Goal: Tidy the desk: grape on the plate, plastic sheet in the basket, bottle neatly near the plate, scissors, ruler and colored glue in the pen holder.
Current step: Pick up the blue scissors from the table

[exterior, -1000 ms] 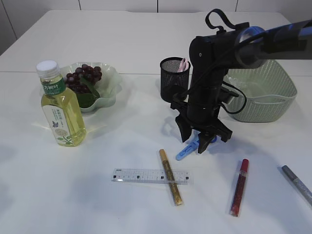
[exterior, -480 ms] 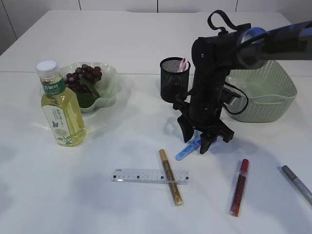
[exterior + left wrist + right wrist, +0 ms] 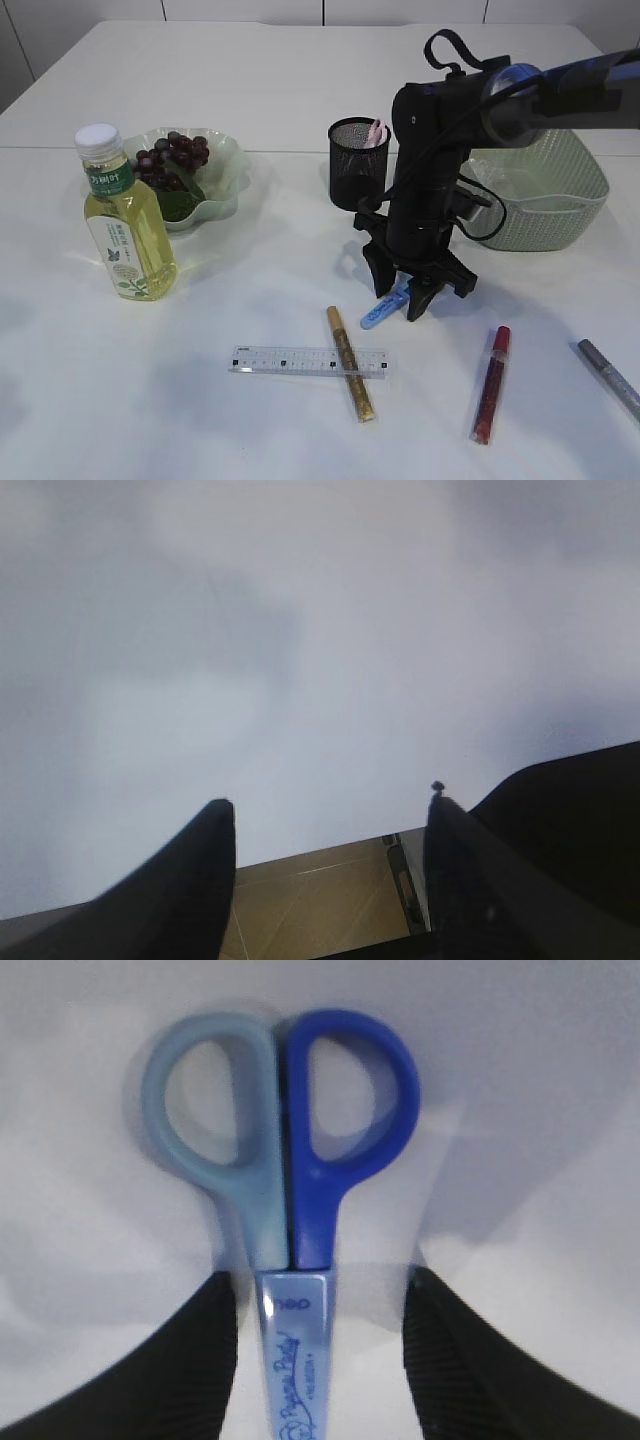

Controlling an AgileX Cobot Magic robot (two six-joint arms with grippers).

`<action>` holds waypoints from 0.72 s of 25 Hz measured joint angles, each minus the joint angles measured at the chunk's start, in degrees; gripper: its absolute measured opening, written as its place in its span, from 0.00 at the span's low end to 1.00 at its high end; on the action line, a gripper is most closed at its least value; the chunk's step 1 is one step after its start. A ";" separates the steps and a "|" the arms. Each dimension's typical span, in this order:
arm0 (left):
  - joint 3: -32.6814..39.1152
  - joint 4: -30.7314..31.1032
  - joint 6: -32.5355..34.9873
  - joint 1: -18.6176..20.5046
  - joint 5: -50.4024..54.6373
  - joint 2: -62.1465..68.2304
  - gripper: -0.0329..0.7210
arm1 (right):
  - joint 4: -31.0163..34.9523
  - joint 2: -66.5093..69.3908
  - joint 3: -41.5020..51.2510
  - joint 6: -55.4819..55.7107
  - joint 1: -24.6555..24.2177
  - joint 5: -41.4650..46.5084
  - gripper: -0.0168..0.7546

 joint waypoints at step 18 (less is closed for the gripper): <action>0.00 -0.11 0.00 0.00 -0.13 0.00 0.62 | 0.11 0.12 -0.10 0.00 -0.02 -0.36 0.56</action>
